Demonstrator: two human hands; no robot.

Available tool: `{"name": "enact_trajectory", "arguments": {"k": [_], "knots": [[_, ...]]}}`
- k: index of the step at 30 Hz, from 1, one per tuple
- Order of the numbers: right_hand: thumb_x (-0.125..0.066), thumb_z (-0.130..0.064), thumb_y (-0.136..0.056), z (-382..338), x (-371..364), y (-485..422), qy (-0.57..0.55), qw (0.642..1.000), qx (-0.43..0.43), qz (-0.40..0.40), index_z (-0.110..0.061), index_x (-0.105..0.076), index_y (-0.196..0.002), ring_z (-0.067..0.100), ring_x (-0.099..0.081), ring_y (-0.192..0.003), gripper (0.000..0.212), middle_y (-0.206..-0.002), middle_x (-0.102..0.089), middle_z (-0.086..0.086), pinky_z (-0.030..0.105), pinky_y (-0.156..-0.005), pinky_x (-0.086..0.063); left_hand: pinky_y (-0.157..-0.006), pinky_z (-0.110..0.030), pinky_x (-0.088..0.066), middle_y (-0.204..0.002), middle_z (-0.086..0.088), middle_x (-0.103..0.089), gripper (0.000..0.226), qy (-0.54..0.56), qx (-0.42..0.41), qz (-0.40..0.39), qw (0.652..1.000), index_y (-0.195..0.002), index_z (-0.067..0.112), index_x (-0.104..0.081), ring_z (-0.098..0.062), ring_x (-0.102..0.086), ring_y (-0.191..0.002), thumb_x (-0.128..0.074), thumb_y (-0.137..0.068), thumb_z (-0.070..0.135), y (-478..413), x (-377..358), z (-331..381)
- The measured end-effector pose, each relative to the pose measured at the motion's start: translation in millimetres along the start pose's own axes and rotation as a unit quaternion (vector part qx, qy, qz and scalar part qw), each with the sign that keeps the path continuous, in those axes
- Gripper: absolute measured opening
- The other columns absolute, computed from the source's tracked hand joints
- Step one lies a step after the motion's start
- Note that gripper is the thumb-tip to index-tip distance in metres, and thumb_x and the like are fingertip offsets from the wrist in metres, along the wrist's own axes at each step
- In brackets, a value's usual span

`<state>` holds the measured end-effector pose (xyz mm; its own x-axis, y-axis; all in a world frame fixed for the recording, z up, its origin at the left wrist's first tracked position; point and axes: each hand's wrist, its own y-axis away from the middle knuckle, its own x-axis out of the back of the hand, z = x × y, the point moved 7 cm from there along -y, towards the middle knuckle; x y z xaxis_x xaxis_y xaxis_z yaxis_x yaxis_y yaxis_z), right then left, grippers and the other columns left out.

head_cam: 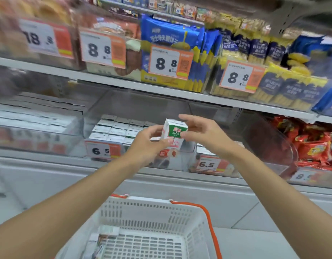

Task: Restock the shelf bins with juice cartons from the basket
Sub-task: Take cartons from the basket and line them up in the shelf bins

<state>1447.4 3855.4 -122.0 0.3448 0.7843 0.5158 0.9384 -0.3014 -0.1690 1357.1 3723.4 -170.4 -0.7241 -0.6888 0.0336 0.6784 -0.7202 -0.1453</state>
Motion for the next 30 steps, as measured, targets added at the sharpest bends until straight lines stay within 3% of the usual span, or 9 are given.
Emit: {"name": "enact_trajectory", "arguments": {"k": [3,7,11,13,15,17,21,25,30], "knots": [[-0.077,-0.017,-0.081,-43,-63,-21,0.04,0.996,0.024,-0.073,-0.03,-0.067,-0.112,0.006,-0.067,-0.091,0.036,-0.103,-0.072,-0.007,0.021,-0.08,-0.053,-0.065,-0.028,-0.06,-0.103,0.005,-0.073,0.026,-0.031,-0.018,0.003,0.999,-0.107,0.03,-0.071,-0.012,-0.072,-0.086,-0.071,-0.086,0.015,21,58,10],[-0.075,-0.014,-0.083,-89,-136,-59,0.075,0.992,0.043,-0.096,-0.015,-0.065,-0.108,0.007,-0.061,-0.081,0.027,-0.098,-0.068,0.001,0.026,-0.074,-0.051,-0.067,-0.023,-0.058,-0.094,0.014,-0.075,0.034,-0.046,-0.049,0.039,0.997,-0.102,0.041,-0.068,-0.011,-0.072,-0.087,-0.069,-0.087,0.01,42,144,12],[-0.074,-0.019,-0.084,-118,-194,-107,0.125,0.988,0.062,-0.06,-0.008,-0.061,-0.105,0.012,-0.056,-0.077,0.027,-0.099,-0.064,0.008,0.027,-0.07,-0.046,-0.085,-0.026,-0.054,-0.112,0.018,-0.068,0.048,-0.097,-0.045,0.139,0.985,-0.125,0.031,-0.06,-0.008,-0.062,-0.103,-0.075,-0.082,0.014,46,237,-10],[-0.07,-0.021,-0.086,-125,-215,-132,0.146,0.986,0.066,-0.037,-0.011,-0.056,-0.111,0.014,-0.058,-0.083,0.03,-0.104,-0.063,0.004,0.028,-0.071,-0.046,-0.098,-0.035,-0.049,-0.13,0.006,-0.059,0.059,-0.172,-0.015,0.165,0.971,-0.138,0.022,-0.05,-0.012,-0.055,-0.117,-0.073,-0.085,0.016,44,271,-27],[-0.065,-0.02,-0.09,-123,-235,-154,0.229,0.97,0.066,-0.05,-0.011,-0.047,-0.129,0.021,-0.055,-0.106,0.044,-0.124,-0.057,0.008,0.031,-0.085,-0.045,-0.112,-0.042,-0.036,-0.146,-0.002,-0.046,0.063,-0.308,-0.004,0.149,0.939,-0.145,0.019,-0.042,-0.017,-0.042,-0.134,-0.069,-0.088,0.023,39,291,-37],[-0.059,-0.016,-0.091,-116,-253,-171,0.346,0.931,0.07,-0.089,-0.006,-0.049,-0.127,0.032,-0.049,-0.118,0.039,-0.124,-0.054,0.013,0.035,-0.089,-0.043,-0.119,-0.043,-0.019,-0.157,0.001,-0.03,0.065,-0.486,-0.011,0.099,0.868,-0.149,0.024,-0.034,-0.019,-0.023,-0.145,-0.062,-0.091,0.035,31,296,-44],[-0.065,-0.019,-0.083,-98,-274,-194,0.432,0.887,0.048,-0.158,0.004,-0.059,-0.102,0.027,-0.053,-0.079,0.031,-0.096,-0.061,0.016,0.035,-0.066,-0.043,-0.119,-0.055,0.0,-0.163,0.007,-0.008,0.069,-0.649,-0.012,0.014,0.761,-0.153,0.032,-0.015,-0.017,-0.001,-0.15,-0.046,-0.095,0.053,21,305,-67],[-0.075,-0.032,-0.079,-86,-286,-204,0.442,0.862,0.016,-0.246,-0.007,-0.05,-0.074,0.021,-0.031,-0.061,0.036,-0.07,-0.037,0.008,0.033,-0.057,-0.025,-0.119,-0.056,0.0,-0.162,0.007,-0.01,0.07,-0.668,-0.047,0.011,0.742,-0.152,0.034,-0.012,-0.015,-0.004,-0.15,-0.047,-0.094,0.053,21,310,-78],[-0.062,-0.05,-0.088,-71,-304,-209,0.512,0.769,-0.079,-0.373,-0.024,-0.063,-0.107,0.016,-0.057,-0.09,0.032,-0.102,-0.059,-0.012,0.034,-0.084,-0.045,-0.119,-0.056,0.001,-0.162,0.007,-0.011,0.073,-0.678,-0.077,0.034,0.73,-0.152,0.035,-0.009,-0.016,-0.008,-0.149,-0.049,-0.093,0.052,20,312,-86]]}}
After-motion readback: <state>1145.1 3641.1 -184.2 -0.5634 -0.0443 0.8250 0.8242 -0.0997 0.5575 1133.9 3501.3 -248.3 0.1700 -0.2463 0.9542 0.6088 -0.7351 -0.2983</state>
